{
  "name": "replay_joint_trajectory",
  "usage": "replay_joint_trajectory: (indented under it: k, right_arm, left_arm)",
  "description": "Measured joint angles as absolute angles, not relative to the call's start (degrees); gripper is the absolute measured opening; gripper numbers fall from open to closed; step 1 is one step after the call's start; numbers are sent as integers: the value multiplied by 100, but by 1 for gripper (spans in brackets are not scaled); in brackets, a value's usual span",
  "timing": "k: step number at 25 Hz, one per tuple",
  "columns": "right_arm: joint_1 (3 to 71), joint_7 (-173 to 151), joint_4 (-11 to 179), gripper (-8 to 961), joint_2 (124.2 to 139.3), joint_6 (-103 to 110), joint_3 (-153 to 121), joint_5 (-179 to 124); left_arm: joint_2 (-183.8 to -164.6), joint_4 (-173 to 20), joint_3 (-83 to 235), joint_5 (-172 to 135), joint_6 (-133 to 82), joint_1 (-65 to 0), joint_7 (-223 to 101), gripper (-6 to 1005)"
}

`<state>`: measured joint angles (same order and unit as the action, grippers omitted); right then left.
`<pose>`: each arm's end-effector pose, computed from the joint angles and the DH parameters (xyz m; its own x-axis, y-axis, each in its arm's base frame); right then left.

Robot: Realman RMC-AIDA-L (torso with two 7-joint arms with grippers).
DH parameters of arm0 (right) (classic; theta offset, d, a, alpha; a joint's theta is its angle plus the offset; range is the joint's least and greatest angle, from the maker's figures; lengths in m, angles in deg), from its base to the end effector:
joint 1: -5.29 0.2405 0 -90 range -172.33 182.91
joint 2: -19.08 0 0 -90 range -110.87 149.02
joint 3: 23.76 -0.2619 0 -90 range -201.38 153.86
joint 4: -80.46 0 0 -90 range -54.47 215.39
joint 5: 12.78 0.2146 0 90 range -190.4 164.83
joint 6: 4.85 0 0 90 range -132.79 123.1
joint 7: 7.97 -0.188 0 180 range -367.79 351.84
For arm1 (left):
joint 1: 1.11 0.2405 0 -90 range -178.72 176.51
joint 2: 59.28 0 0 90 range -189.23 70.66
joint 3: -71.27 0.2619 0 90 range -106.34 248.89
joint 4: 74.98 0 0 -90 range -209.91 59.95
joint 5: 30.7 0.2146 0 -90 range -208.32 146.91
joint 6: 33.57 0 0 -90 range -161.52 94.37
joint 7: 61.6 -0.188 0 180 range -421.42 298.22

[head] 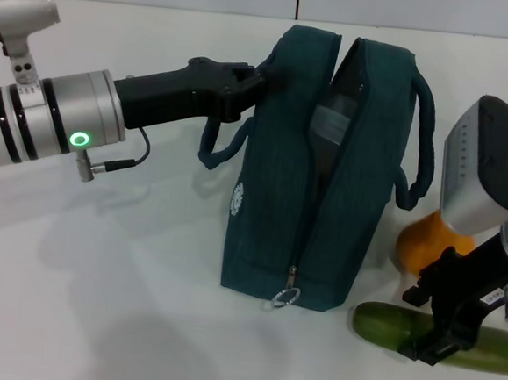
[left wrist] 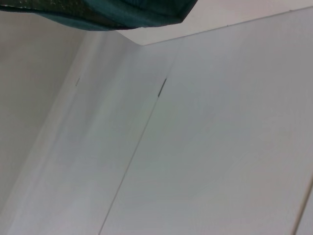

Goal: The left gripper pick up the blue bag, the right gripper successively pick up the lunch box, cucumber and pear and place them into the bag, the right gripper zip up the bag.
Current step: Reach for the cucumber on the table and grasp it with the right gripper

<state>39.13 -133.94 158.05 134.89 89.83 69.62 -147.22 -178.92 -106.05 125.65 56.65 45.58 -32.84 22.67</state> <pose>0.1837 0.3137 -0.0770 0.8981 -0.1829 0.3999 -0.1921 -0.9812 -0.0173 -0.2042 0.3829 -0.0540 0.5703 0.3948 0.7204 0.6020 -0.7975 -0.0395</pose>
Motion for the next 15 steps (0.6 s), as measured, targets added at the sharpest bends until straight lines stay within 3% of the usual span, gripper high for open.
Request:
replay_joint_trajectory:
  k: [15]
  right_arm:
    - [4010,-13664,15706,599,13500,8775,7329,-14813]
  left_arm:
    - [-17891,-10591,12559,5596,4562,-3272,2198,43]
